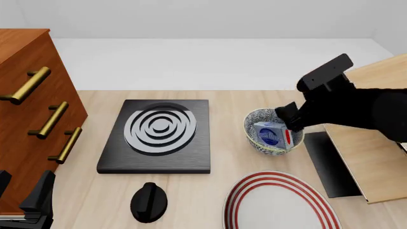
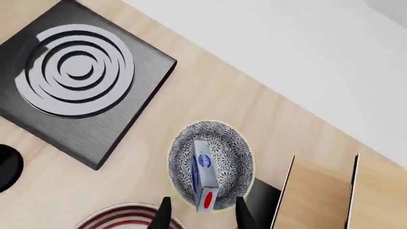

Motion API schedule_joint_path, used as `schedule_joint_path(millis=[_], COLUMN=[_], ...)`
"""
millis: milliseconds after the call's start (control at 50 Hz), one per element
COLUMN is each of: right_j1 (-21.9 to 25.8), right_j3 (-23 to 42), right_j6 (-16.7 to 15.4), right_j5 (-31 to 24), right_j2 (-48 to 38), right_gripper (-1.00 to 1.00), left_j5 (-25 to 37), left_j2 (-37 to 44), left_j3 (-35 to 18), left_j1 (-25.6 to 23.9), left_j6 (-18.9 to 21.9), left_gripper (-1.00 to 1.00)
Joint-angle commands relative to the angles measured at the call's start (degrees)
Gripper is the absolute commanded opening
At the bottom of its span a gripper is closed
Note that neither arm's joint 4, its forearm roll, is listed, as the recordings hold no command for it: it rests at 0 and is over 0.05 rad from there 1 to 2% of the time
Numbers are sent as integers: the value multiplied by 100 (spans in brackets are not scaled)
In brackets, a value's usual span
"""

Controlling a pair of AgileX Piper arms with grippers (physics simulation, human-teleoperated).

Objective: Pick up the cream cheese and put it in the bowl.

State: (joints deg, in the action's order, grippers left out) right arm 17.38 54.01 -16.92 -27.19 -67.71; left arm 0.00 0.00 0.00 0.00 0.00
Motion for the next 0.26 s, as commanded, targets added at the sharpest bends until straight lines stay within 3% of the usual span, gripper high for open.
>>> schedule_joint_path(millis=[20,220,260], right_j1=[135,429,547], right_j3=[-167,-459,-469], right_j6=[132,540,831], right_j5=[-135,-105,-125], right_j2=[889,1864,2111], right_gripper=[100,100,100], left_j5=[0,0,0], left_j2=[0,0,0], left_j3=[0,0,0], left_j1=[0,0,0], left_j6=[0,0,0], left_gripper=[100,100,100])
